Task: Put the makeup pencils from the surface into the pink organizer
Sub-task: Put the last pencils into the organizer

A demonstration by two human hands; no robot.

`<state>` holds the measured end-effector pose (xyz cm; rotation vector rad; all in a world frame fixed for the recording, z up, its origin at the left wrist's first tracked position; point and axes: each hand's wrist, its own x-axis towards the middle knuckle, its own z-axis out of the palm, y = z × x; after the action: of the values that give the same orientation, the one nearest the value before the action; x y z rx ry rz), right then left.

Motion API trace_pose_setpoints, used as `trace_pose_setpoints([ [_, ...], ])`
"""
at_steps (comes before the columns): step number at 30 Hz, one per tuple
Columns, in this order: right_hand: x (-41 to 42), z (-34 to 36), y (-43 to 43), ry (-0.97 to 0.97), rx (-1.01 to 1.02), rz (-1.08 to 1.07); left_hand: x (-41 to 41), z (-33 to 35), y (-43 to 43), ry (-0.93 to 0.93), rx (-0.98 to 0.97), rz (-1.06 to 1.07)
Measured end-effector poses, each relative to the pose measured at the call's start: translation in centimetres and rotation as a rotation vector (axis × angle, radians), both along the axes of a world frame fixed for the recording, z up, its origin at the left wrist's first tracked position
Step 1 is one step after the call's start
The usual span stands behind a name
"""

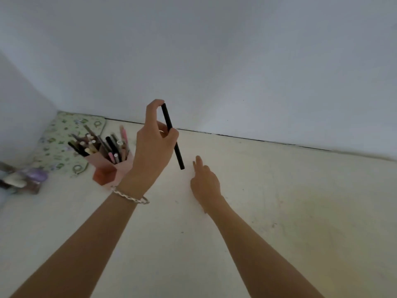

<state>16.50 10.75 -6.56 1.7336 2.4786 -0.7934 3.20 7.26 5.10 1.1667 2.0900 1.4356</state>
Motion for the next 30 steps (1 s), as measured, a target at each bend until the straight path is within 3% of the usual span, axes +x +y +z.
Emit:
trace_pose_setpoints([
  [6, -2.7, 5.5, 1.5, 0.636, 0.143, -0.166, -8.3, 4.4, -4.2, 0.222, 0.261, 0.246],
  [9, -4.5, 8.3, 1.4, 0.91, 0.182, -0.199, -11.4, 4.3, -6.0, 0.297, 0.205, 0.306],
  [12, -5.9, 10.1, 1.0, 1.06, 0.313, -0.165, -12.2, 2.2, -6.6, 0.334, 0.086, 0.285],
  [17, -8.0, 11.5, 0.1, 1.173, 0.407, -0.106, -12.4, -1.4, -7.0, 0.513, -0.026, 0.139],
  [22, -8.9, 11.6, -0.8, 1.201, 0.38, -0.115, -13.1, -3.0, -7.8, 0.94, -0.184, 0.155],
  [26, -10.7, 11.2, -1.6, 1.224, 0.349, -0.076, -14.5, -0.7, -8.6, 0.916, 0.092, 0.34],
  [30, -12.9, 10.3, -2.6, 1.165, 0.356, 0.044, -15.6, 1.2, -9.2, 0.847, 0.179, 0.358],
])
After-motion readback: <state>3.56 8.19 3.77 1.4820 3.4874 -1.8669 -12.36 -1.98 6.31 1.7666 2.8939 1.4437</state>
